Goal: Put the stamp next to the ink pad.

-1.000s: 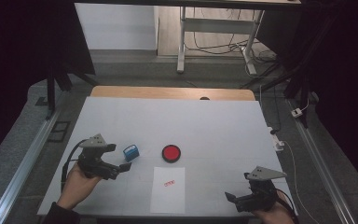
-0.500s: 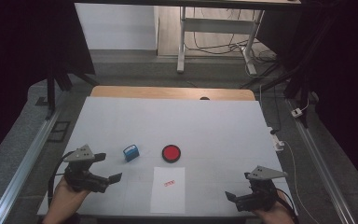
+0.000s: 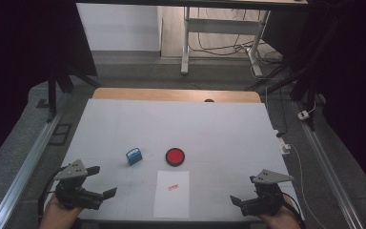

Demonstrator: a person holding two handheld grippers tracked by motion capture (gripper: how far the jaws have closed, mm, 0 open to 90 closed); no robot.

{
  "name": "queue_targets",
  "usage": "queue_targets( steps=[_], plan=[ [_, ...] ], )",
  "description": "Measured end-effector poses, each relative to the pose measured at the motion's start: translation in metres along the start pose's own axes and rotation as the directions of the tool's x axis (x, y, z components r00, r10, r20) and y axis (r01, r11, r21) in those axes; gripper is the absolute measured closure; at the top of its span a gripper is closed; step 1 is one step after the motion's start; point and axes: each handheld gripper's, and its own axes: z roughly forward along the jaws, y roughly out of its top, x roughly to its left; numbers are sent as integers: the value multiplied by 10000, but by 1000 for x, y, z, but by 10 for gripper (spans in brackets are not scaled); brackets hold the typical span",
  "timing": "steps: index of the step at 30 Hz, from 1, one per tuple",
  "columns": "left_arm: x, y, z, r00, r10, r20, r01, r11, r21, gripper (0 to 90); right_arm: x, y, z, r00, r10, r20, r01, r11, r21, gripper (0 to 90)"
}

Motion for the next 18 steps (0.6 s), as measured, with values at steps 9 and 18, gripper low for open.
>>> queue_targets(
  steps=[9,18],
  plan=[
    [1,-15,-9,9987,-231,-455,241,9995,218,0,0,0,0,10000,-13,16,13,10000,16,0],
    [1,-21,-5,9964,-185,-831,270,9944,1021,0,1,0,0,10000,-45,35,44,9999,109,0]
  ],
)
